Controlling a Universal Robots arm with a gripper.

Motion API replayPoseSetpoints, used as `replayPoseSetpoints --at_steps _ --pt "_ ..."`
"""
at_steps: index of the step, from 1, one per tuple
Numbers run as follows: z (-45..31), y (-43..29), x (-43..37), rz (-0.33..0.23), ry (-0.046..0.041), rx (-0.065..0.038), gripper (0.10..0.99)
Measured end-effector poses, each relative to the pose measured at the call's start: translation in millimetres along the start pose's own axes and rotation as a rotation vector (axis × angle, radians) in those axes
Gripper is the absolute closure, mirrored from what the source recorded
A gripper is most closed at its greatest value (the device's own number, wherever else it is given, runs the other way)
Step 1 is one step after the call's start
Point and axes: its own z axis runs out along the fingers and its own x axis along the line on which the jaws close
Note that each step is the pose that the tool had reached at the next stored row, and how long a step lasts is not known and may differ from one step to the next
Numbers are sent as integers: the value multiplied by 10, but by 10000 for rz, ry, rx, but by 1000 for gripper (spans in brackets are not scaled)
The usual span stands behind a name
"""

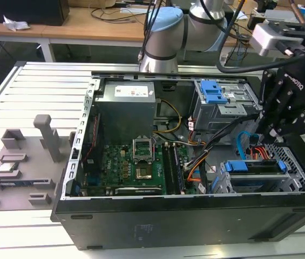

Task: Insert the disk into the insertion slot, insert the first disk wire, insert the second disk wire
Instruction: 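Insert the second disk wire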

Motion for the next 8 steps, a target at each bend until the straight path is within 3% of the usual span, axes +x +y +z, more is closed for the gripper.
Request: replayPoseSetpoints --at_steps 3,8 --pt "56 124 0 3 58 0 784" --pt "69 131 -1 2 71 1 784"
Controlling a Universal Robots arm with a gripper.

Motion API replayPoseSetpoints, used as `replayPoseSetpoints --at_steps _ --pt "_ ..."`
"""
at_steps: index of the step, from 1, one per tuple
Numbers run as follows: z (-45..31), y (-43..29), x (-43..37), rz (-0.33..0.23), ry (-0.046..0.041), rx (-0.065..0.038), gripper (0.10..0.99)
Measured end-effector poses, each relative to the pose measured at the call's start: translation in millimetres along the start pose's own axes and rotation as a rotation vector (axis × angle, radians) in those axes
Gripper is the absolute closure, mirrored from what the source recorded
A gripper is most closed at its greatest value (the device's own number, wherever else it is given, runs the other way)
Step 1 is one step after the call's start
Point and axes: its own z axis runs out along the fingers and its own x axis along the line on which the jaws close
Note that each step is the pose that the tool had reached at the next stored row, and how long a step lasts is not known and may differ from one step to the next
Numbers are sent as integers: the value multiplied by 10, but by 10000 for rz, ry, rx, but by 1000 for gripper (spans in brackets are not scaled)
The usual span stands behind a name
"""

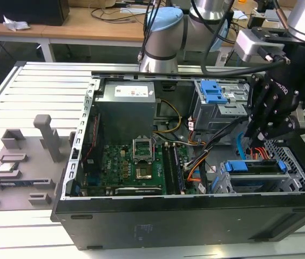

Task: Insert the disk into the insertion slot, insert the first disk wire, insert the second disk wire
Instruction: 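Insert the second disk wire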

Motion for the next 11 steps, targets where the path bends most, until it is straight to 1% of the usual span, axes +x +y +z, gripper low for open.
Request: replayPoseSetpoints --at_steps 1,2,3,4,8,9,10,11 --pt "0 0 0 1 1 0 800" --pt "0 0 0 1 1 0 867" --pt "0 0 0 0 1 0 867" --pt "0 0 0 1 2 0 925" --pt "1 0 2 1 3 0 925" --pt "3 0 16 1 9 0 925" --pt "3 1 34 3 26 0 925" --pt "7 0 78 6 106 0 925"
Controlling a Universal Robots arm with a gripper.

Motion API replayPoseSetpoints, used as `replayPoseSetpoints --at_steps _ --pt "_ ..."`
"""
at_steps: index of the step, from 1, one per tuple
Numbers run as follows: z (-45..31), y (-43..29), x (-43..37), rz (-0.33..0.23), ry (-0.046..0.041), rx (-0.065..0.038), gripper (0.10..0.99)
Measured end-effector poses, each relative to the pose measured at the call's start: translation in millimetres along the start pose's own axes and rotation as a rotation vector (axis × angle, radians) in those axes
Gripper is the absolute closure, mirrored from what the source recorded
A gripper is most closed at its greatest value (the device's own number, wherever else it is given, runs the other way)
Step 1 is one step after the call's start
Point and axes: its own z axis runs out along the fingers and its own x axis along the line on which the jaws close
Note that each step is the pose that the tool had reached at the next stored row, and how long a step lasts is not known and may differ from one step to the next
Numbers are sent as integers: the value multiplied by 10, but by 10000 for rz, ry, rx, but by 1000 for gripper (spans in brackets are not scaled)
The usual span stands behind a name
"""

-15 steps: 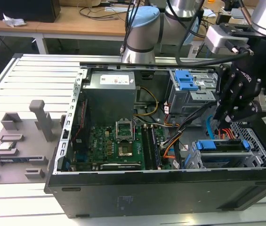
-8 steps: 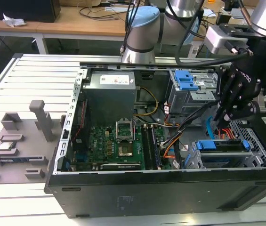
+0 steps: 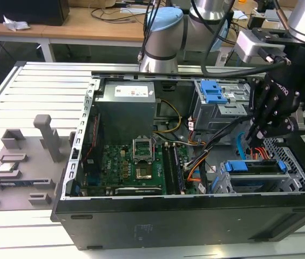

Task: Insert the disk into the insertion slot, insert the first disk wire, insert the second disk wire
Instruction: 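Insert the second disk wire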

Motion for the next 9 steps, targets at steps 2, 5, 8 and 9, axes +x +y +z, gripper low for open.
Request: replayPoseSetpoints --at_steps 2,5,8,9 --pt "35 -3 74 2 86 1 925" --pt "124 -34 82 3 100 2 925" --pt "199 -90 70 4 128 2 925" --pt "209 -100 64 4 134 1 925"
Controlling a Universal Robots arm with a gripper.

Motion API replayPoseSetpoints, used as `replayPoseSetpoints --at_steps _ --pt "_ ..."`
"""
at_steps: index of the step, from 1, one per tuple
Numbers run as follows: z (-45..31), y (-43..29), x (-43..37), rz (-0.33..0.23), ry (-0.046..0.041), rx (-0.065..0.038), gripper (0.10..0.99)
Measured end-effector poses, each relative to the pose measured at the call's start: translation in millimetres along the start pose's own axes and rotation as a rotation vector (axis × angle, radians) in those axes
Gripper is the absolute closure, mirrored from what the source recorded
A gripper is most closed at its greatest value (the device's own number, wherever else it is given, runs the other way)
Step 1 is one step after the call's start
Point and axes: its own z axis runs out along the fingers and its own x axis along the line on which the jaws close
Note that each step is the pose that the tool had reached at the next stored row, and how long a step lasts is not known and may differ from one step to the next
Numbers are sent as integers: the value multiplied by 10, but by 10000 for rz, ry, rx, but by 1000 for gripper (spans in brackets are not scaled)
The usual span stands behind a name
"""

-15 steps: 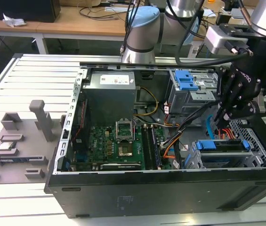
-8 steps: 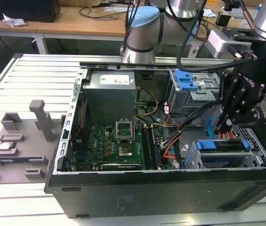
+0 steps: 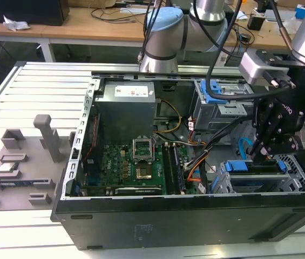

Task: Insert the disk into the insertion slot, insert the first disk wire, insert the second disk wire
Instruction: 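Insert the second disk wire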

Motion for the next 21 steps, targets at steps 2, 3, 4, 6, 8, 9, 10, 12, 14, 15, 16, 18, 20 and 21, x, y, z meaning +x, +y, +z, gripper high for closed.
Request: replayPoseSetpoints --at_steps 2,3,4,6,8,9,10,12,14,15,16,18,20,21 --pt "14 -10 -5 -1 0 0 925" --pt "19 -18 -6 -1 0 0 925" --pt "25 -28 -8 -1 1 0 925" --pt "45 -40 -13 -1 1 0 925" --pt "71 -49 -17 -2 2 0 925" --pt "77 -53 -18 -3 3 0 925" --pt "79 -55 -19 -3 4 0 925" --pt "81 -60 -20 -7 1 1 925" --pt "82 -63 -20 -5 0 0 925" --pt "83 -63 -19 -5 3 1 925" --pt "86 -64 -18 -6 3 1 925" --pt "99 -64 -17 -5 3 0 925" --pt "110 -65 -17 -6 1 0 925" --pt "115 -65 -17 -6 3 0 925"
